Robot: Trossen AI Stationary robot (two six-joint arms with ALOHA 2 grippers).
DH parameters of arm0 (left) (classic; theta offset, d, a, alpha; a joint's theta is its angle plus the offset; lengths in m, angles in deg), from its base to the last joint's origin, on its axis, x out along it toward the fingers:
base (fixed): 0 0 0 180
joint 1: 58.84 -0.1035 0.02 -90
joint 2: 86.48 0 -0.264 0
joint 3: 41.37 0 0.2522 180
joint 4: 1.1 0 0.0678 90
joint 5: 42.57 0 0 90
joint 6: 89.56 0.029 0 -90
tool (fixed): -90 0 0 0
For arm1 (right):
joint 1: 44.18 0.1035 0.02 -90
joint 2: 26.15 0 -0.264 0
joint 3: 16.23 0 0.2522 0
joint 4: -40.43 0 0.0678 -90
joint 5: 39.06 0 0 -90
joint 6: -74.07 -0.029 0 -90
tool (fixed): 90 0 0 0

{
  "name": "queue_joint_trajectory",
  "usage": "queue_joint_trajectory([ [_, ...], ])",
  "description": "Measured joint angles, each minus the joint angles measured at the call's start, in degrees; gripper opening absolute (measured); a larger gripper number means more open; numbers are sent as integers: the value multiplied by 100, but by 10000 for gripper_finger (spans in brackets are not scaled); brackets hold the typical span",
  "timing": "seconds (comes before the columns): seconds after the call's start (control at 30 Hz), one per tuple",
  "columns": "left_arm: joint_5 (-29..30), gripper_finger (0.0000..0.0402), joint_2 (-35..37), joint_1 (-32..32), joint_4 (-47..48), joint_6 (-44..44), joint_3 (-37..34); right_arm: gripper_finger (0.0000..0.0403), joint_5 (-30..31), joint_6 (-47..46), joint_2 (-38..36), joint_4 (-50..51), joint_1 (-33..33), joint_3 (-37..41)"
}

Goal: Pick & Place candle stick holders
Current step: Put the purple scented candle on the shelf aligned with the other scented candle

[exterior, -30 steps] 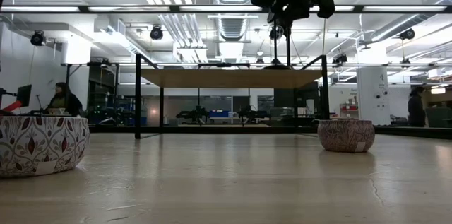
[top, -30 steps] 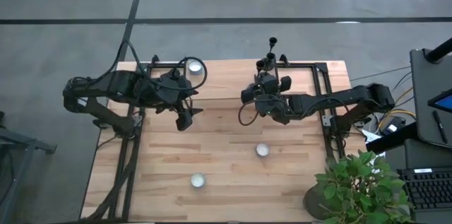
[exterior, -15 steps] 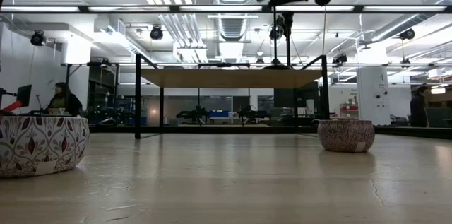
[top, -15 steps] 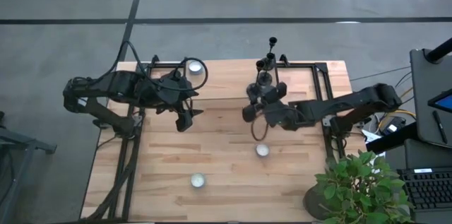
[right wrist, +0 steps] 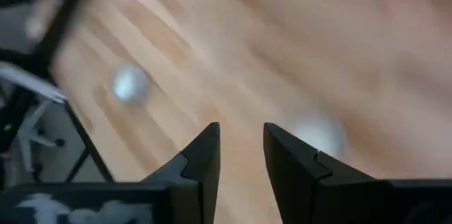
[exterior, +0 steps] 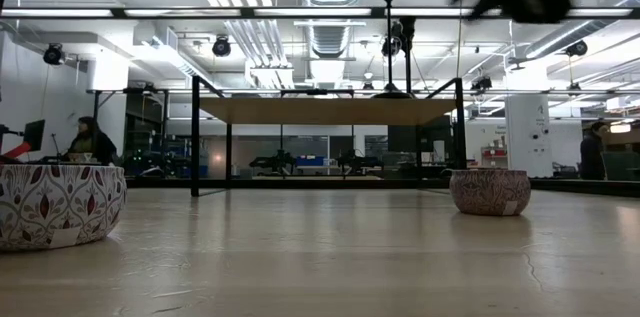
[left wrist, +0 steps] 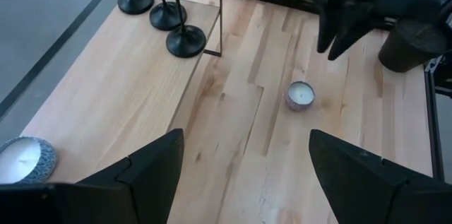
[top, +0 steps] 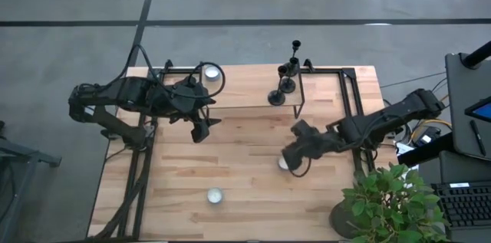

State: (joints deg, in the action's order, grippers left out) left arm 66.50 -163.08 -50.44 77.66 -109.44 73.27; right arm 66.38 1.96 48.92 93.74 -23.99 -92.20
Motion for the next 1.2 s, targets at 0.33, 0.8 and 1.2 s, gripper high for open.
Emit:
queue_joint_trajectory([
  [0.33,-5,300,-52,-4,-79,-209,-166,97,-1142,-2206,426,284,-27,633],
  [0.8,-190,300,-52,-2,-192,-739,-1234,73,-1094,-2486,1328,-858,-197,1260],
  [1.2,-407,300,-48,2,-381,-908,-1740,72,-1094,-2429,1220,-840,-197,1227],
])
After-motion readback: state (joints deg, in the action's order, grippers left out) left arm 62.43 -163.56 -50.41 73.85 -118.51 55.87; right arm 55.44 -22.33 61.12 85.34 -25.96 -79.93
